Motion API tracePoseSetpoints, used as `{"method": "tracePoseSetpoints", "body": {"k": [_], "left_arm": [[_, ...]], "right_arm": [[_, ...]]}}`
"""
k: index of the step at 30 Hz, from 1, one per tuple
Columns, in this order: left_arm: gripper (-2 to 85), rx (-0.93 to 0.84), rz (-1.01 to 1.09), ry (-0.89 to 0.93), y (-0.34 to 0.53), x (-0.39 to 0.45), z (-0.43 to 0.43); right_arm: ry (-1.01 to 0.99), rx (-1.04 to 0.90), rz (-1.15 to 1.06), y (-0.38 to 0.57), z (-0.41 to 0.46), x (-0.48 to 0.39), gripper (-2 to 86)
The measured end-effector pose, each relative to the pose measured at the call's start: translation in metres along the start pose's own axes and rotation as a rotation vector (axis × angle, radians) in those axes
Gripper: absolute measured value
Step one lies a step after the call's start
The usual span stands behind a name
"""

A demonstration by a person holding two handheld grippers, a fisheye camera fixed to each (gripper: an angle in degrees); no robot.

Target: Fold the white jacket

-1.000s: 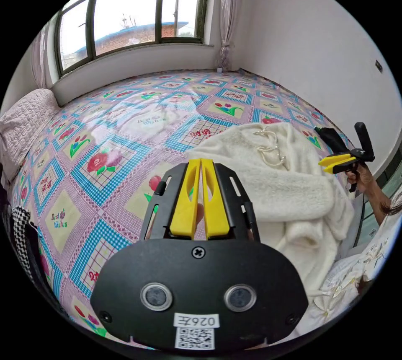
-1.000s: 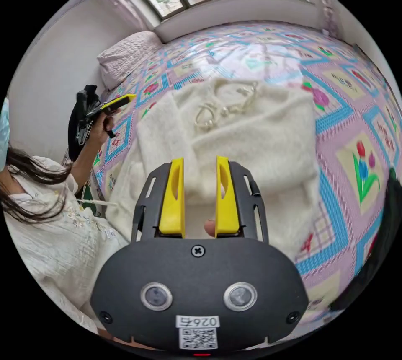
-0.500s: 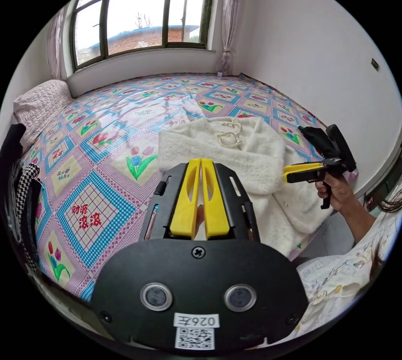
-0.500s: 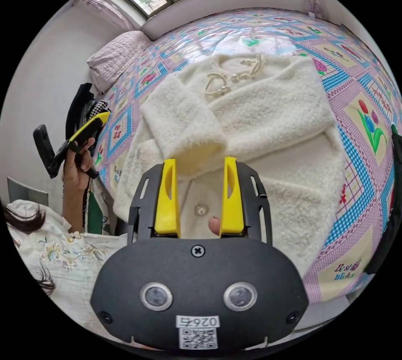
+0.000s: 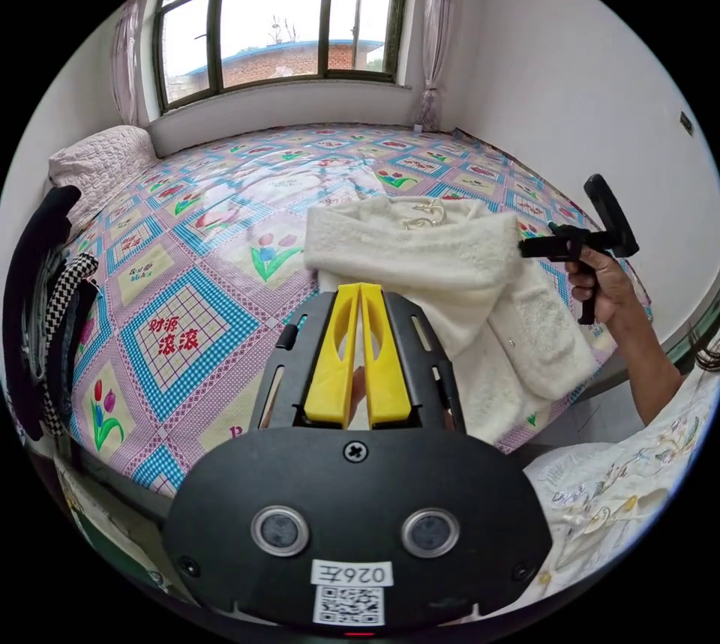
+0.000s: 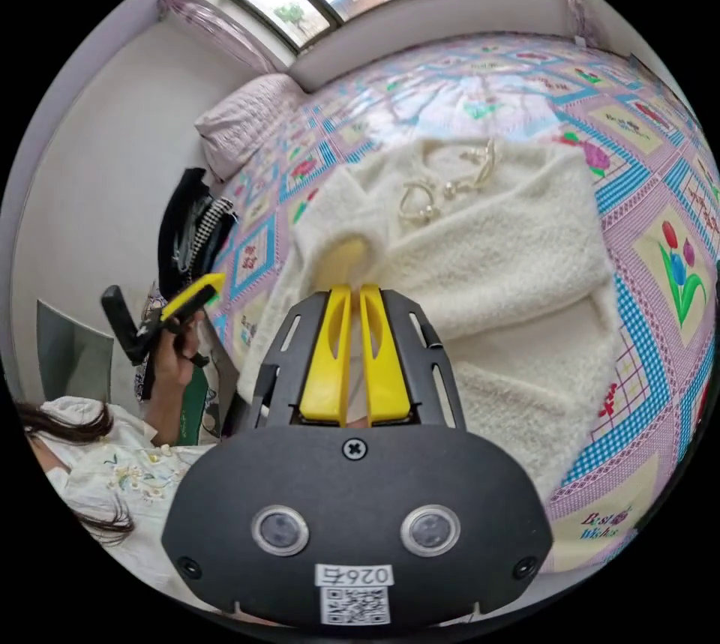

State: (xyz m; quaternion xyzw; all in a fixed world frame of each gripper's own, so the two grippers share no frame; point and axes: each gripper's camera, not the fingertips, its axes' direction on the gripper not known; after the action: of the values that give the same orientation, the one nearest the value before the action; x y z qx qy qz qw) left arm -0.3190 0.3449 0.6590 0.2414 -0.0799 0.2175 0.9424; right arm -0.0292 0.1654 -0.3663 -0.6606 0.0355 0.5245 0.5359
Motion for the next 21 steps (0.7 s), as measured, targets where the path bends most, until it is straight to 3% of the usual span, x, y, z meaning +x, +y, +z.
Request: {"method": "tracePoseSetpoints", "body": {"k": [5,12,16,21], "left_arm": [[-1.0,-0.031,-0.035,0.041,-0.006,-0.008,0.013],[-1.0,-0.080,-0.070,0.125,-0.018,-0.018,0.036],[-1.0,-0.079,-0.086,0.120,-0.033,-0.026,0.039],[-0.9,-0.066,-0.103,0.057,-0.045,-0.043,0.037]], "right_arm": [[0.080,0.117,0.011,0.019,-0.049,0.009,-1.5],[0.063,0.078,0.175,0.037,-0.034,0.070,-1.3],[0.146,-0.100,0.226,0.041,0.005,0.101,0.5],[0.410,0.061,0.239,0.048,-0.024,0.075,5.8]]}}
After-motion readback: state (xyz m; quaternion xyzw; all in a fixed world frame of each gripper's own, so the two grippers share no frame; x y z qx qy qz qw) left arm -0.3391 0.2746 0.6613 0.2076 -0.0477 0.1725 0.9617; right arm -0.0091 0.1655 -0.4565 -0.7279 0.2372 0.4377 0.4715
